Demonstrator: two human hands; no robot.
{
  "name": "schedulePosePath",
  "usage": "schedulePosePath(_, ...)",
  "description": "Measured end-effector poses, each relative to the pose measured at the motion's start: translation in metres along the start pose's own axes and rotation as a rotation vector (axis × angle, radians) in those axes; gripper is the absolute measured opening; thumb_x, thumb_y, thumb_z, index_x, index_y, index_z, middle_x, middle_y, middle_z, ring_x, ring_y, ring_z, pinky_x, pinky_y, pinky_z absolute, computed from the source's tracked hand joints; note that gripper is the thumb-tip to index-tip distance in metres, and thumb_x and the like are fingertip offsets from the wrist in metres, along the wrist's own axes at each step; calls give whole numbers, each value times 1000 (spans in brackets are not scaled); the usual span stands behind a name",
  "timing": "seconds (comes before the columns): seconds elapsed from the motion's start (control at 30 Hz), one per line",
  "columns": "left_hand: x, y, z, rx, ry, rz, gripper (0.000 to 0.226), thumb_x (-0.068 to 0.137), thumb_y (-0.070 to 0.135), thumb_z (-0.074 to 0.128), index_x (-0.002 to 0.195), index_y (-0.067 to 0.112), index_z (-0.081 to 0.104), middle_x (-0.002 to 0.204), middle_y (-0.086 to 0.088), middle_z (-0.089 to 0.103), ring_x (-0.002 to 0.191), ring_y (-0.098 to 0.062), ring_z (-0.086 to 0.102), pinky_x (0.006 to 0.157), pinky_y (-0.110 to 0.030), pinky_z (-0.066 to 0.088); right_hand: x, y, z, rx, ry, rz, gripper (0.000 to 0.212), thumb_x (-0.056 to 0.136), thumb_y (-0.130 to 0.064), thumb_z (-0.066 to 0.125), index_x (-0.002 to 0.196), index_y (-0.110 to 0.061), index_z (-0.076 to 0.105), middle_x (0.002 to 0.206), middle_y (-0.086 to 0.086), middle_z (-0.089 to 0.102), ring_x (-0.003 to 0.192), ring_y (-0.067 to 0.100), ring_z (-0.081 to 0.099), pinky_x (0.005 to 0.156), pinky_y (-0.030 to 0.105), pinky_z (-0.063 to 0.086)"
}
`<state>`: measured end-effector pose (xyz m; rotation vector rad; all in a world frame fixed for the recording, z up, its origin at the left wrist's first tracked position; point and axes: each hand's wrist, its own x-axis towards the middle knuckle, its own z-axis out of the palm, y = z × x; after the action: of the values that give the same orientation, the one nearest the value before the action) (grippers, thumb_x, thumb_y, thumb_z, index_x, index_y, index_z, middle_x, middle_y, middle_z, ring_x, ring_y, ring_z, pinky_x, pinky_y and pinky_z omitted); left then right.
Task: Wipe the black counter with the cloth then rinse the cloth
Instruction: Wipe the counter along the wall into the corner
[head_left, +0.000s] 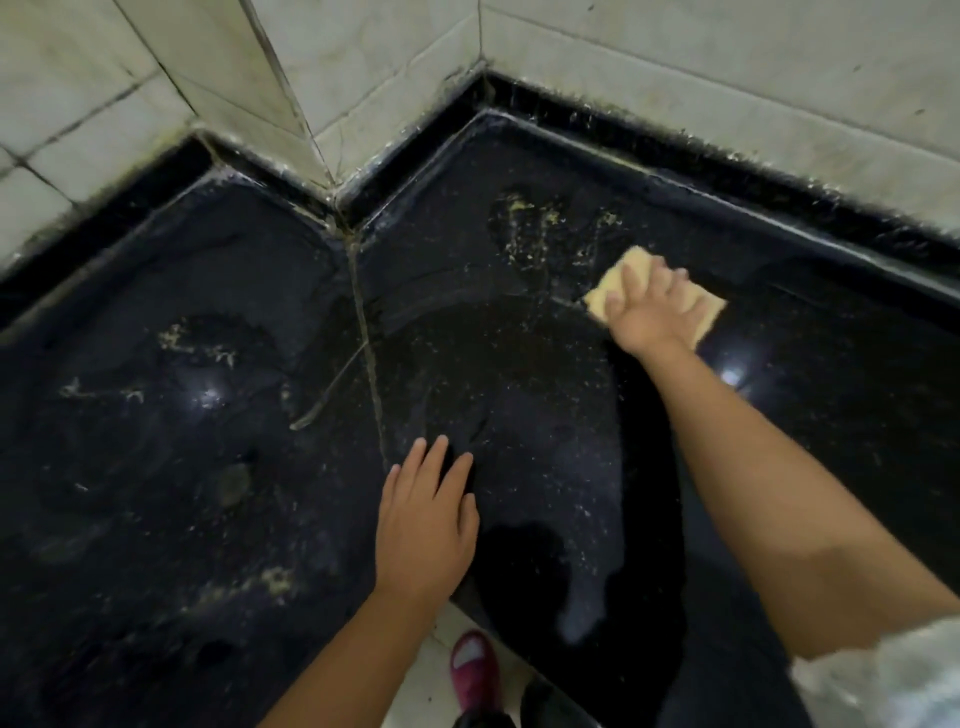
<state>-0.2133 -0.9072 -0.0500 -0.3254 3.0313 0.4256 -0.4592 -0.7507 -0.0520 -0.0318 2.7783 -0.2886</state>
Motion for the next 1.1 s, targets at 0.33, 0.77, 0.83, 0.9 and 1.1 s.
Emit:
schedulePosePath(0.33,93,37,-2,-185,106,-65,39,95,14,44,133,7,46,147,-12,33,140,-27,20,113,-40,16,-87,80,18,-237,-15,-462,91,73,-71,-22,141,-37,29,155,-3,14,143,24,16,112,50,14)
schedulePosePath(0.77,121,40,30,-4,76,-49,60,86,37,21,124,7,56,135,-17,49,129,-35,40,105,-51,27,61,93,-38,72,112,355,53,98,-42,17,148,-27,7,157,3,-8,143,30,-9,112,55,-3)
schedulePosePath(0.83,121,40,30,-15,61,-55,61,86,38,19,129,8,52,140,-15,43,134,-32,33,108,-49,22,68,54,-28,32,81,217,53,98,-41,17,148,-28,4,157,3,-10,143,31,-11,112,56,-4)
schedulePosePath(0.9,121,39,31,-30,57,-70,57,88,36,25,131,10,49,144,-13,39,137,-30,28,111,-46,17,64,15,-15,-5,40,15,52,98,-41,18,147,-29,4,157,2,-12,143,30,-12,112,56,-5)
schedulePosePath(1.1,120,42,27,-45,92,-71,60,87,40,22,131,11,50,143,-12,39,137,-28,29,111,-44,16,0,-12,13,-134,-68,-516,50,98,-44,17,146,-36,6,156,-6,-13,143,20,-15,114,46,-9)
